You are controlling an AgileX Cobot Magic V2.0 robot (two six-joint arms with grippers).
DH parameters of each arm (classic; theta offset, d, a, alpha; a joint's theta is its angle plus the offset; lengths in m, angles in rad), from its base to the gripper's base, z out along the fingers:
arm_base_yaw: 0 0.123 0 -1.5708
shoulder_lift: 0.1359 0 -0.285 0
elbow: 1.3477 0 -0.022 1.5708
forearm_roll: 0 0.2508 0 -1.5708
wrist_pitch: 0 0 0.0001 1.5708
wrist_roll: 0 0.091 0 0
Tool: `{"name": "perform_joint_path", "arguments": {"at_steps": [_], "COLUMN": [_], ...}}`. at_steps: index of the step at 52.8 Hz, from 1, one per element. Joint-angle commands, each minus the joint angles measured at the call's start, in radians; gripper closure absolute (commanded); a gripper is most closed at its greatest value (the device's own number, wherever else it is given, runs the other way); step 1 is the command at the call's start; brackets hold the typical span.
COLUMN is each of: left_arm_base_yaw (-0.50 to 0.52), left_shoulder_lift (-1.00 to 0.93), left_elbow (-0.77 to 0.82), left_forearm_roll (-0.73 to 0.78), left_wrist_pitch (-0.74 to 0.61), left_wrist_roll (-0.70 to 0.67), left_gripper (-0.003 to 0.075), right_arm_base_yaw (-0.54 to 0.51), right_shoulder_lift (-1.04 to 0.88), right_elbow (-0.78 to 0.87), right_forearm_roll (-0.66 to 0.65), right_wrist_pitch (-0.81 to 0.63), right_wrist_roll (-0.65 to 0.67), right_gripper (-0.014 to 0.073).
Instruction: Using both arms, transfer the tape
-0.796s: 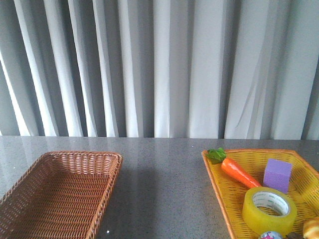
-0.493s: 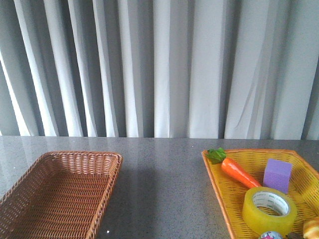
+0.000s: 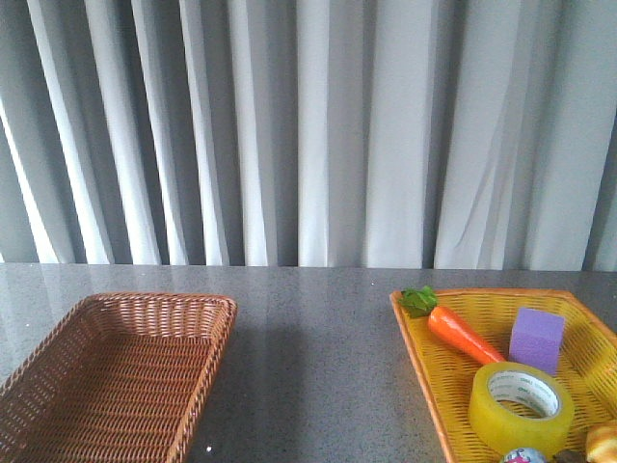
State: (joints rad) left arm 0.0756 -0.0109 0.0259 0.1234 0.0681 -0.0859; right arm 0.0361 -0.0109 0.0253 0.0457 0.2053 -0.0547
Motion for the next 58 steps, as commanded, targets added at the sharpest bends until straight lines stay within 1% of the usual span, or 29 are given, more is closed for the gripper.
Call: {"name": "perform_joint_path", "arguments": {"at_steps": [1, 10, 18, 23, 27, 31, 33, 34, 37, 39, 40, 42, 44, 45, 48, 50, 52, 54, 58], "left_arm_base_yaw": [-0.006, -0.006, -0.006, -0.006, -0.006, -0.006, -0.006, -0.006, -0.006, -0.006, -0.006, -0.006, -0.006, -0.006, -0.006, -0.005, -0.005, -0.008, -0.025], "left_shoulder_lift": [-0.017, -0.017, -0.017, -0.017, -0.017, -0.017, -0.017, -0.017, -0.017, -0.016, -0.014, -0.008, 0.007, 0.014, 0.058, 0.102, 0.147, 0.215, 0.329], "left_elbow": [-0.023, -0.023, -0.023, -0.023, -0.023, -0.023, -0.025, -0.028, -0.035, -0.040, -0.047, -0.076, -0.111, -0.136, -0.226, -0.293, -0.352, -0.435, -0.579], "left_forearm_roll": [-0.004, -0.004, -0.004, -0.003, -0.003, -0.003, -0.004, -0.004, -0.004, -0.008, -0.012, -0.043, -0.089, -0.114, -0.165, -0.178, -0.180, -0.180, -0.180], "left_wrist_pitch": [-0.068, -0.068, -0.068, -0.134, -0.228, -0.334, -0.433, -0.468, -0.642, -0.748, -0.778, -0.788, -0.748, -0.716, -0.616, -0.543, -0.504, -0.463, -0.371], "left_wrist_roll": [-0.005, -0.005, -0.005, 0.000, -0.001, 0.000, 0.000, -0.006, -0.047, -0.078, -0.091, -0.112, -0.119, -0.117, -0.086, -0.043, -0.003, 0.047, 0.086], "left_gripper": [0.0726, 0.0726, 0.0726, 0.0726, 0.0726, 0.0726, 0.0726, 0.0726, 0.0726, 0.0726, 0.0726, 0.0726, 0.0726, 0.0726, 0.0726, 0.0726, 0.0726, 0.0726, 0.0726], "right_arm_base_yaw": [-0.005, -0.005, -0.005, -0.005, -0.005, -0.002, -0.002, -0.002, -0.001, -0.001, -0.001, -0.001, -0.001, -0.001, -0.001, -0.001, -0.001, -0.001, -0.001], "right_shoulder_lift": [-0.015, -0.015, -0.015, -0.015, -0.015, -0.015, -0.015, -0.015, -0.007, 0.004, 0.012, 0.031, 0.049, 0.062, 0.109, 0.154, 0.210, 0.276, 0.416], "right_elbow": [0.008, 0.008, 0.008, 0.008, 0.008, 0.006, 0.006, 0.006, -0.008, -0.032, -0.052, -0.097, -0.178, -0.205, -0.353, -0.431, -0.525, -0.629, -0.782], "right_forearm_roll": [-0.009, -0.013, -0.012, -0.015, -0.009, 0.023, 0.026, 0.022, 0.013, 0.012, 0.010, -0.013, -0.066, -0.099, -0.222, -0.272, -0.317, -0.342, -0.345], "right_wrist_pitch": [-0.068, -0.069, -0.112, -0.188, -0.329, -0.572, -0.670, -0.744, -0.943, -1.019, -1.034, -1.025, -0.979, -0.943, -0.808, -0.714, -0.629, -0.554, -0.397], "right_wrist_roll": [-0.006, -0.011, -0.011, -0.013, -0.022, -0.002, 0.009, 0.017, 0.043, 0.055, 0.055, 0.055, 0.055, 0.055, 0.075, 0.111, 0.149, 0.205, 0.282], "right_gripper": [0.0601, 0.0601, 0.0601, 0.0601, 0.0601, 0.0601, 0.0601, 0.0601, 0.0601, 0.0601, 0.0601, 0.0601, 0.0601, 0.0601, 0.0601, 0.0601, 0.0601, 0.0601, 0.0601]}}
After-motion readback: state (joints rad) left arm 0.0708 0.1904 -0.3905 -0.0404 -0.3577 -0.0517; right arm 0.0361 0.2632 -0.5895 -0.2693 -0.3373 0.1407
